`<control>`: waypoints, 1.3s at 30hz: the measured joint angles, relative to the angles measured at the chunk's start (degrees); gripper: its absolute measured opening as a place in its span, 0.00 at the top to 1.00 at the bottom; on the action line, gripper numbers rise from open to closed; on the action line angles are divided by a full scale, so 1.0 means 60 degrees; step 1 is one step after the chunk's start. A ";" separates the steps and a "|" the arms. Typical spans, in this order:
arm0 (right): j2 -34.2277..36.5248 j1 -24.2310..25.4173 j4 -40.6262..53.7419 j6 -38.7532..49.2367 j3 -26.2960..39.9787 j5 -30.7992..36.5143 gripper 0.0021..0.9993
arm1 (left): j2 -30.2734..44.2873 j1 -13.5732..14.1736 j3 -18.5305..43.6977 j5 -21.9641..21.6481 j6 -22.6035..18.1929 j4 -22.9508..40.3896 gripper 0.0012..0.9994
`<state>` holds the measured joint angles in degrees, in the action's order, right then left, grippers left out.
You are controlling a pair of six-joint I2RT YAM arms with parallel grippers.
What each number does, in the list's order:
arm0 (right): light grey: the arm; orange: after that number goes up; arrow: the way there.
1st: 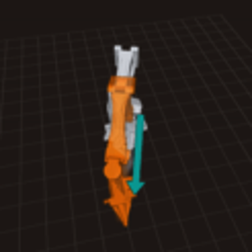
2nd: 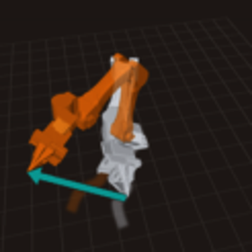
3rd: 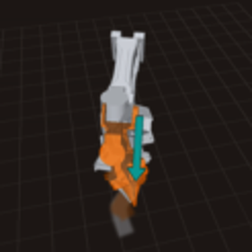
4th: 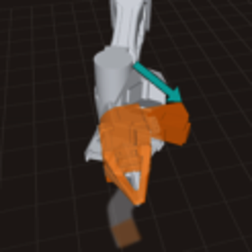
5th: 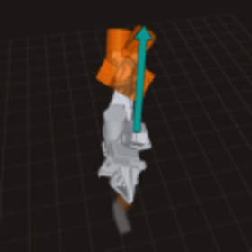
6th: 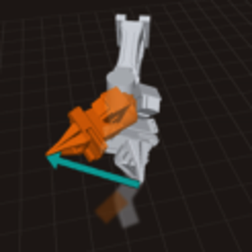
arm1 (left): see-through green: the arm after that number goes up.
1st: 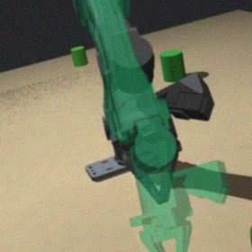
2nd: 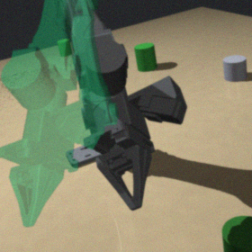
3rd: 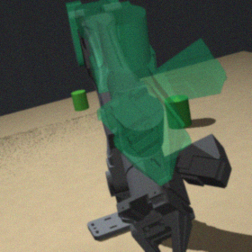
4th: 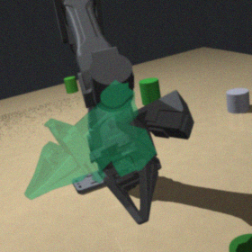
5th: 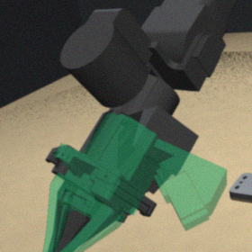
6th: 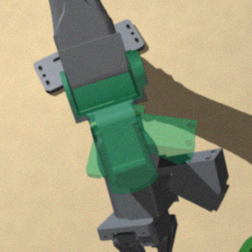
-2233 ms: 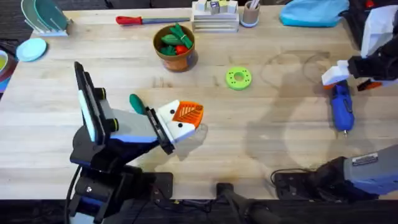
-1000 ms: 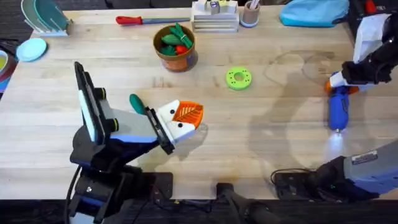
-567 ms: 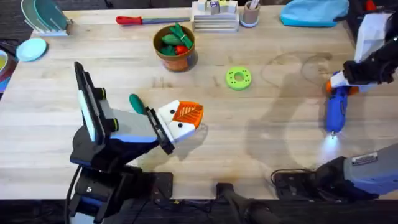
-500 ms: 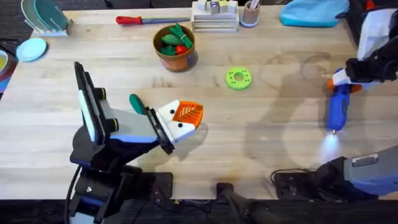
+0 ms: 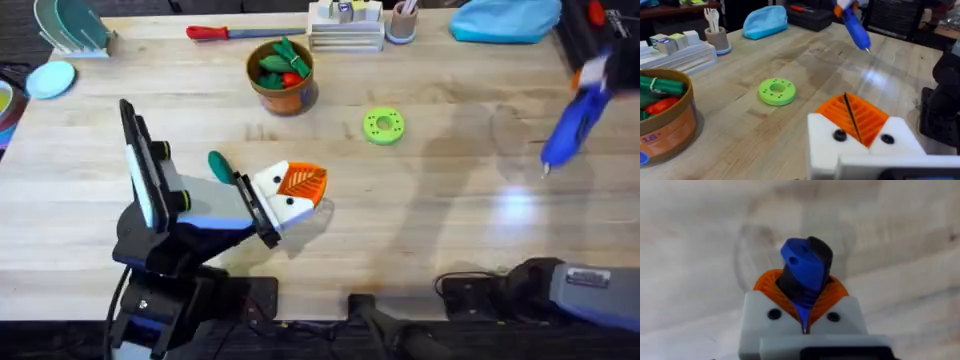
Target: Pick up the gripper from the table and insert it into the empty holder that is missing its gripper. Then pick up a screw, insert it into the mounting hole, and use the screwdriver to tighten it. Finally, clean up the table by picking up the vegetable and placing it into the bucket.
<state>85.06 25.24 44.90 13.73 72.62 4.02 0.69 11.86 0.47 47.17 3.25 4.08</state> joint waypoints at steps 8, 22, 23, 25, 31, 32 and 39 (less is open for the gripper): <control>-0.2146 -0.1848 -0.2258 -0.0866 0.0004 -0.1597 0.98 | 0.0000 0.0000 0.0000 0.0002 0.0000 0.0000 0.99; -0.2940 -0.6820 -0.5640 -0.1247 -0.0672 -0.2989 0.98 | 0.0000 0.0000 0.0000 -0.0002 0.0000 -0.0001 0.99; -0.3098 -0.7009 -0.6140 -0.1276 -0.0975 -0.3138 0.98 | 0.0000 0.0000 0.0000 -0.0002 -0.0002 0.0000 0.99; -0.3446 -0.7270 -0.7174 -0.1462 -0.1637 -0.3359 0.98 | 0.0000 0.0000 0.0000 -0.0002 0.0000 0.0000 0.99; -0.4269 -0.7655 -1.0926 -0.2493 -0.3888 -0.4557 0.98 | 0.0000 0.0000 0.0000 -0.0002 0.0000 0.0000 0.99; -0.4273 -0.7742 -1.1404 -0.2614 -0.4116 -0.4793 0.98 | 0.0000 0.0000 0.0000 0.0001 0.0000 0.0000 0.99; -0.4060 -0.9175 -1.2707 -0.3052 -0.4675 -0.5982 0.98 | 0.0000 0.0000 0.0000 -0.0002 0.0000 0.0000 0.99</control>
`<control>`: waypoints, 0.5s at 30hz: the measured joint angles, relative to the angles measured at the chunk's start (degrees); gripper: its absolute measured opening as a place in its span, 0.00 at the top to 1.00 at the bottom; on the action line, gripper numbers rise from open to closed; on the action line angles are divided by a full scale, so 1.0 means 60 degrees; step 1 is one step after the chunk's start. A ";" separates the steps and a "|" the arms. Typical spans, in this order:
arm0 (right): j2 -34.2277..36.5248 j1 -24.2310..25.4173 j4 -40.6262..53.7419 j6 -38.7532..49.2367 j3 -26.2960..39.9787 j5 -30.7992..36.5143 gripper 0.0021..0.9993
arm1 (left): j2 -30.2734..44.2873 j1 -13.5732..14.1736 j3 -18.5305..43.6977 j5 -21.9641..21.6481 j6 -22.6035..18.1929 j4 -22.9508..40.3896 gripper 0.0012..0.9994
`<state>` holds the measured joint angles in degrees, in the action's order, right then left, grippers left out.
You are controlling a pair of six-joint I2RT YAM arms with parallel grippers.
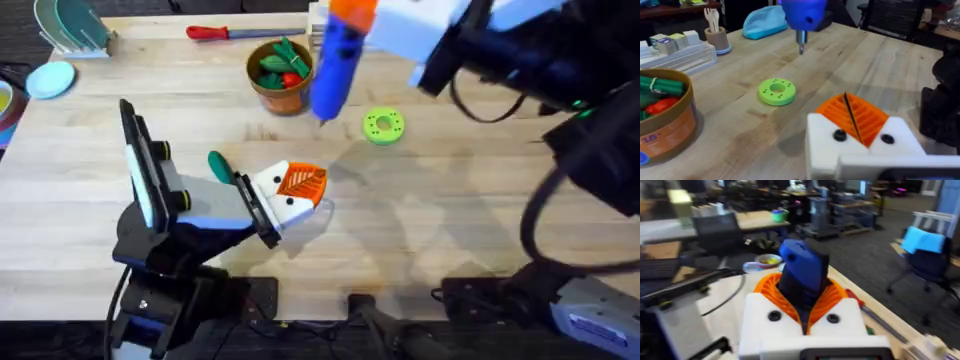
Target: Pick up the gripper from the table and insert it into the empty holder that is missing its gripper. Then pick up a screw, insert it into the mounting hole, and use the screwdriver to tighten it. Finally, clean up the table by picking up the vegetable and placing it into the bucket.
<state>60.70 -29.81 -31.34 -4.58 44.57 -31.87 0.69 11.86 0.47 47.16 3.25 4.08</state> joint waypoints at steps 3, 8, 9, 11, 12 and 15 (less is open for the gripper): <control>0.0026 -0.0611 -0.0186 -0.0036 -0.0002 -0.0215 0.98 | 0.0000 0.0000 0.0000 0.0000 0.0000 0.0000 0.99; 0.0026 -0.1324 -0.0423 -0.0065 -0.0002 -0.0351 0.98 | 0.0000 0.0000 0.0000 0.0003 0.0000 0.0000 0.99; 0.0026 -0.1427 -0.0440 -0.0063 -0.0002 -0.0351 0.98 | 0.0000 0.0000 0.0000 0.0000 0.0000 0.0000 0.99; 0.0027 -0.1614 -0.0499 -0.0066 -0.0002 -0.0358 0.98 | 0.0000 0.0000 0.0000 0.0000 -0.0001 0.0000 0.99; 0.0027 -0.1702 -0.0557 -0.0066 -0.0002 -0.0374 0.98 | 0.0000 0.0000 0.0000 0.0000 0.0000 0.0000 0.99; 0.0139 -0.1932 -0.0927 -0.0069 -0.0002 -0.0392 0.98 | 0.0000 0.0000 0.0000 0.0000 0.0000 0.0000 0.99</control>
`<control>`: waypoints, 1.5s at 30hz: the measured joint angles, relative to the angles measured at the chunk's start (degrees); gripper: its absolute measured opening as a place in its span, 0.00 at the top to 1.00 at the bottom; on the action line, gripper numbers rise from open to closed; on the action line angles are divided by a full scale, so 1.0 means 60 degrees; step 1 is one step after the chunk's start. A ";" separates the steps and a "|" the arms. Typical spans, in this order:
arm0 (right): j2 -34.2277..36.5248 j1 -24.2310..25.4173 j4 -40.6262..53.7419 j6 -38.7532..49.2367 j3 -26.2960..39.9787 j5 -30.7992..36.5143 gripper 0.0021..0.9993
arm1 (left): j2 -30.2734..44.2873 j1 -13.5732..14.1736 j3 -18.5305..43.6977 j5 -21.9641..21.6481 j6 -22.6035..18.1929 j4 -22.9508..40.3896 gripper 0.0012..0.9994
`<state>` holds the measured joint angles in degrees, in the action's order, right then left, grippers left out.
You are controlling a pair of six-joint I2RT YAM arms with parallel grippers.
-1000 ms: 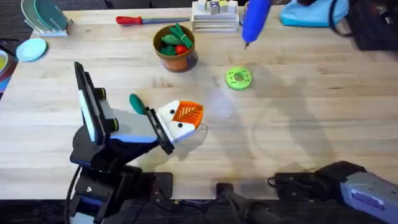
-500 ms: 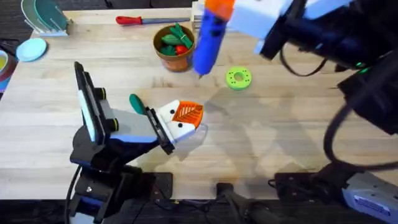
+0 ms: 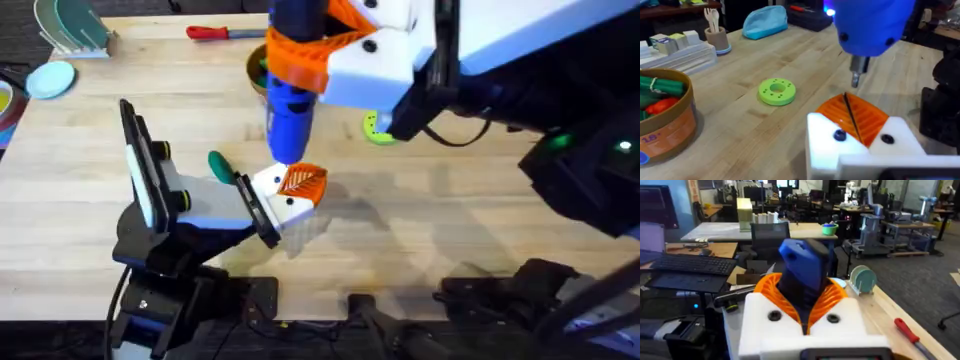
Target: Pick up the gripper from the table and insert it into the empty holder that is missing its gripper. Then pick up a screw, insert it into the mounting hole, and use the screwdriver to tighten it. Finally, clean up the table by picking up the vegetable and placing it into the bucket.
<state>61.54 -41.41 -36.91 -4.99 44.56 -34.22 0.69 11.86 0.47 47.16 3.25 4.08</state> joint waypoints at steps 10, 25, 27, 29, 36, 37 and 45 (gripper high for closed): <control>0.0721 -0.0386 -0.0626 -0.0029 -0.0007 -0.0025 0.98 | 0.0000 0.0000 0.0000 0.0000 0.0000 0.0000 0.99; 0.0721 -0.0364 -0.0128 -0.0029 -0.0011 -0.0022 0.98 | 0.0000 0.0000 0.0000 0.0000 0.0000 0.0000 0.99; 0.0721 -0.0364 -0.0128 -0.0029 -0.0011 -0.0022 0.98 | 0.0000 0.0000 0.0000 0.0000 0.0000 0.0000 0.99; 0.0721 -0.0364 -0.0135 -0.0029 -0.0011 -0.0022 0.98 | 0.0000 0.0000 0.0000 0.0000 0.0000 0.0000 0.99; 0.0920 -0.0364 -0.0732 -0.0029 -0.0011 -0.0022 0.98 | 0.0000 0.0000 0.0000 0.0000 0.0000 0.0000 0.99; 0.0954 -0.0364 -0.0729 -0.0029 -0.0011 -0.0022 0.98 | 0.0000 0.0000 0.0000 0.0000 0.0000 0.0000 0.99; 0.1016 -0.0364 -0.0708 -0.0159 -0.0011 -0.0119 0.98 | 0.0000 0.0000 0.0000 0.0000 0.0000 0.0000 0.99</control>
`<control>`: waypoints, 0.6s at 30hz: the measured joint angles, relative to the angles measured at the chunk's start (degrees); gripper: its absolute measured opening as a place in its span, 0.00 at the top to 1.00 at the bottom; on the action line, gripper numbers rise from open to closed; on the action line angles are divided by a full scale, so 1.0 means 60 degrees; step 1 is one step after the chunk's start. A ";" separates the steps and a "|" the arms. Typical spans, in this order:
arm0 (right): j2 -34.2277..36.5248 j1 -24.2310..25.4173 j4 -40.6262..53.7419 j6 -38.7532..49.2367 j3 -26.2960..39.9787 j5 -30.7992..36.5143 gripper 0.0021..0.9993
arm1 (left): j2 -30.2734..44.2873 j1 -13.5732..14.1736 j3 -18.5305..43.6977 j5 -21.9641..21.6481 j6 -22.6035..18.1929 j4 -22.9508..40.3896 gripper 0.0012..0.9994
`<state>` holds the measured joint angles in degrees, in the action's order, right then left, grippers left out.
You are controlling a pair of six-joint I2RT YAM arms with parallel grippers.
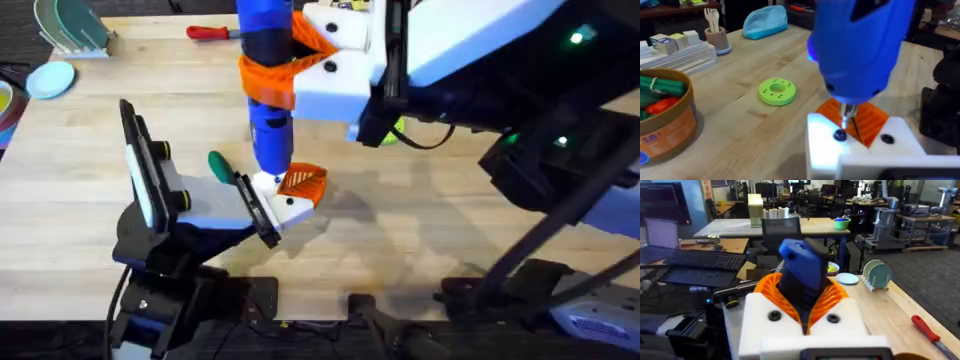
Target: Pick up the gripper from the table and insert it into the empty holder that is missing its gripper. Then pick up a screw, insert it into the mounting hole, and use the screwdriver to tighten it. Finally, clean up the table by picking up the vegetable and placing it into the bucket.
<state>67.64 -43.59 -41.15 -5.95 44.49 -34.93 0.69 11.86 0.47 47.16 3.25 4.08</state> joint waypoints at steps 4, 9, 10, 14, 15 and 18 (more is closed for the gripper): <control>0.0000 0.0000 -0.0003 -0.0009 0.0000 -0.0052 0.98 | 0.0000 0.0000 0.0000 0.0002 0.0000 0.0000 0.99; 0.0000 0.0000 -0.0003 -0.0005 0.0000 -0.0056 0.98 | 0.0000 0.0000 0.0000 0.0000 0.0000 0.0000 0.99; 0.0000 0.0000 -0.0006 -0.0005 0.0000 -0.0057 0.98 | 0.0000 0.0000 0.0000 0.0000 0.0000 0.0000 0.99; 0.0022 0.0000 -0.0017 -0.0005 0.0000 -0.0058 0.98 | 0.0000 0.0000 0.0000 0.0002 0.0000 0.0000 0.99; 0.0041 0.0000 -0.0013 -0.0005 0.0000 -0.0063 0.98 | 0.0000 0.0000 0.0000 0.0000 0.0000 0.0000 0.99; 0.0106 0.0000 -0.0007 -0.0001 0.0000 -0.0064 0.98 | 0.0000 0.0000 0.0000 0.0000 0.0000 0.0000 0.99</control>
<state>68.27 -43.59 -41.19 -5.96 44.49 -35.31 0.69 11.86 0.47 47.16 3.25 4.08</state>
